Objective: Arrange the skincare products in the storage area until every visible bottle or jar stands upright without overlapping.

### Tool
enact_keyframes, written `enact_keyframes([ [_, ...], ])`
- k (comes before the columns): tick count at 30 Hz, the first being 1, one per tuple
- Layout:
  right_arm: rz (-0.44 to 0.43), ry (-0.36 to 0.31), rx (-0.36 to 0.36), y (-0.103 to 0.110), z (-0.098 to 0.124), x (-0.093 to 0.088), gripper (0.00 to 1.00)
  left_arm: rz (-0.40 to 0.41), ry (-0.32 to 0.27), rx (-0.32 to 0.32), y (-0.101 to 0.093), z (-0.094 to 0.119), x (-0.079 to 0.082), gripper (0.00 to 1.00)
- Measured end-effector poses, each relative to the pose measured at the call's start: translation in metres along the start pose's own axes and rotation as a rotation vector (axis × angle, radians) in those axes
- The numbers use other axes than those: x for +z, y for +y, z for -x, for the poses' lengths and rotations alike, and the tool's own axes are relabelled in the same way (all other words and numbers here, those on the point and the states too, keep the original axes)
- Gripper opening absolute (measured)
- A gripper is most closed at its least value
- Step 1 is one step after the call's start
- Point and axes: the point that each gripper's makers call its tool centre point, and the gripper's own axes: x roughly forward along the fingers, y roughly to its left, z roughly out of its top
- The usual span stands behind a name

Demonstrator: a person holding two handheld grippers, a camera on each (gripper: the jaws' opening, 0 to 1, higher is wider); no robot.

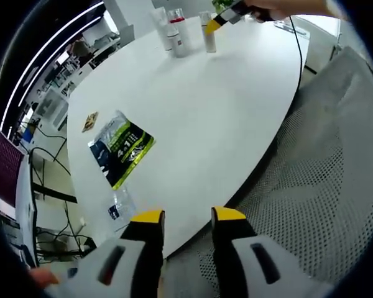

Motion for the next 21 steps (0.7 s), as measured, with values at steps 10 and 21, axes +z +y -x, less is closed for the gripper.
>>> enact_keyframes([
  [10, 0.014, 0.003, -0.031, -0.011, -0.006, 0.003, 0.15, -0.001, 0.005, 0.001, 0.0, 0.0, -0.001, 0.23],
  [21, 0.033, -0.009, -0.104, -0.034, -0.019, 0.009, 0.15, -0.003, 0.006, 0.001, 0.0, 0.0, -0.001, 0.23],
])
